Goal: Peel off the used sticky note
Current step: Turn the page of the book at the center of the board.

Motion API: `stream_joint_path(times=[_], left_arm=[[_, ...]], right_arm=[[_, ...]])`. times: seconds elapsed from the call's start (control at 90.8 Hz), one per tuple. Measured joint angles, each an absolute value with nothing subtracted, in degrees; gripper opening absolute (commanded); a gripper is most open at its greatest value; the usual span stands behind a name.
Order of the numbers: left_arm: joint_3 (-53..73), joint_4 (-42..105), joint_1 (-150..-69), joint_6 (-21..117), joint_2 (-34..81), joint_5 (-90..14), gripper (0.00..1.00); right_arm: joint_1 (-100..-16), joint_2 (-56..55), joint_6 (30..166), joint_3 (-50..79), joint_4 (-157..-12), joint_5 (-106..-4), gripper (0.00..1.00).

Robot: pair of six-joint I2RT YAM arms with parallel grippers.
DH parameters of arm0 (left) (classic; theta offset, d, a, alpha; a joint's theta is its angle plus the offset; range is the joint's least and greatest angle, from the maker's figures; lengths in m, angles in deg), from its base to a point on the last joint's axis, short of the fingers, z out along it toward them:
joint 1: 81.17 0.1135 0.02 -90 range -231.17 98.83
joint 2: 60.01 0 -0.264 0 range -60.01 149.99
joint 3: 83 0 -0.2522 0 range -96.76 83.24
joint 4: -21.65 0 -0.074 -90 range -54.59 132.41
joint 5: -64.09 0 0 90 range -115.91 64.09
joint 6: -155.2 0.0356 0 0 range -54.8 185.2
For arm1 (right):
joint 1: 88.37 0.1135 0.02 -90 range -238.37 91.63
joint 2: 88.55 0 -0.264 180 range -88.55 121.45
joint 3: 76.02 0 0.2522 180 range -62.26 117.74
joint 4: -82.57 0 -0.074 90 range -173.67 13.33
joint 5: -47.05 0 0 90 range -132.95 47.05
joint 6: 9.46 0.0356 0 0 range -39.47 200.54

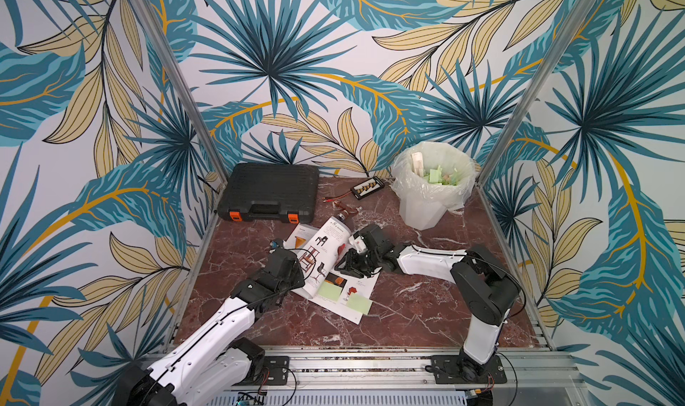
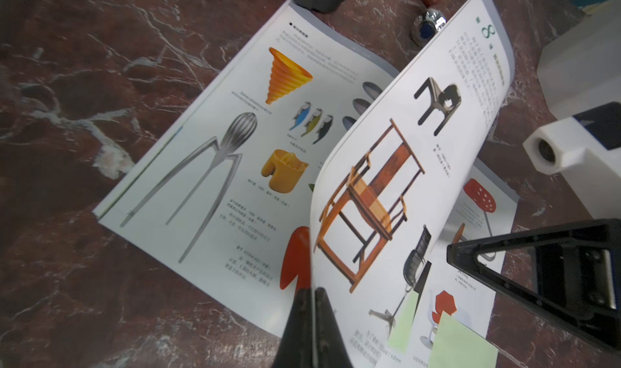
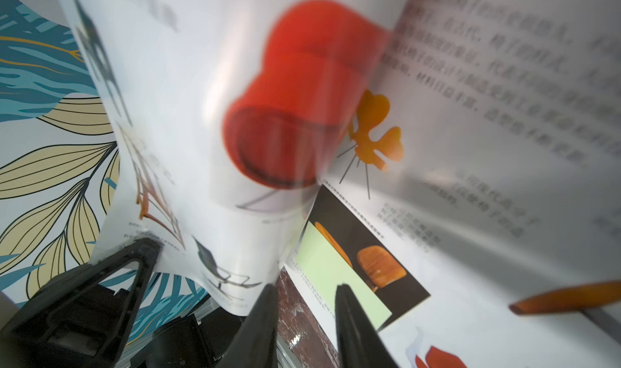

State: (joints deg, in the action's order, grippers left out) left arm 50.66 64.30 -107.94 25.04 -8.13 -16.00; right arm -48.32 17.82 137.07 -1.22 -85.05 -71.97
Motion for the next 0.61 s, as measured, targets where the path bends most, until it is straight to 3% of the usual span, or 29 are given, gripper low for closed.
stream_joint_path(times=[0.22, 0.375, 0.419, 0.54, 0.606], left_arm=[[51.1, 67.5, -107.4, 21.0, -14.8, -8.0, 0.04], [52.1, 69.0, -106.9, 18.5, -15.8, -4.0, 0.16], [52.3, 69.7, -106.8, 18.2, -15.7, -3.2, 0.24], [52.6, 71.4, -106.7, 16.1, -15.5, -1.5, 0.6], [52.7, 71.9, -106.7, 15.6, -15.5, -1.1, 0.71]], right_arm=[[-48.3, 17.8, 136.8, -1.2, -85.1, -72.0, 0.32], [-48.3, 18.0, 136.8, -1.2, -85.1, -72.0, 0.33], [-48.3, 18.2, 136.8, -1.2, -85.1, -72.0, 0.33], [-48.3, 19.1, 136.8, -1.2, -85.1, -72.0, 0.32], [-48.3, 19.4, 136.8, -1.2, -85.0, -72.0, 0.32]])
